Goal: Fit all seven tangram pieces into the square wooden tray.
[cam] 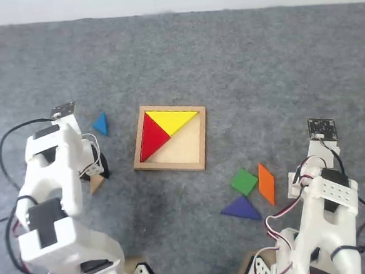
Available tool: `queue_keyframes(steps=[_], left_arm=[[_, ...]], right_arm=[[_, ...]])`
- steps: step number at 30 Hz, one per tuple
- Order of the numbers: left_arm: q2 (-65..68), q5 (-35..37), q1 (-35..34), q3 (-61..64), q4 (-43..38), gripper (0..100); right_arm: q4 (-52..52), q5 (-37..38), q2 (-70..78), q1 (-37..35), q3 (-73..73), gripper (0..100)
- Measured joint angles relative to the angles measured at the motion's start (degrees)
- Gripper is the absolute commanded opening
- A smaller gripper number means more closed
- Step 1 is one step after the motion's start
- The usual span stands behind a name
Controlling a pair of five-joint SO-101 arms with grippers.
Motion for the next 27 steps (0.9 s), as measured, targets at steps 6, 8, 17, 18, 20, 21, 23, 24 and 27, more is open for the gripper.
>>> queue_keyframes(steps=[6,8,17,18,20,21,23,24,27], left_arm=[[-0.3,-1.3,0.0,0.4,0.1,20],[-0.3,-2.6,-0.2,0.4,0.5,21],[-0.3,-6.9,-0.8,0.5,1.2,21],[-0.3,-7.4,-0.8,0.6,1.5,21],[-0.3,-8.5,-0.8,0.6,1.8,21],[-0.3,-9.1,-0.8,0.6,1.8,21],[-0.3,-9.5,-0.8,0.6,1.9,19],[-0.3,-9.7,-0.8,0.6,2.0,18],[-0.3,-9.8,-0.8,0.6,2.0,16]], right_arm=[[0.0,0.0,0.0,0.0,0.0,8.4],[0.0,0.0,0.0,0.0,0.0,8.4],[0.0,0.0,0.0,0.0,0.0,8.4],[0.0,0.0,0.0,0.0,0.0,8.4],[0.0,0.0,0.0,0.0,0.0,8.4],[0.0,0.0,0.0,0.0,0.0,8.4],[0.0,0.0,0.0,0.0,0.0,8.4],[0.0,0.0,0.0,0.0,0.0,8.4],[0.0,0.0,0.0,0.0,0.0,8.4]])
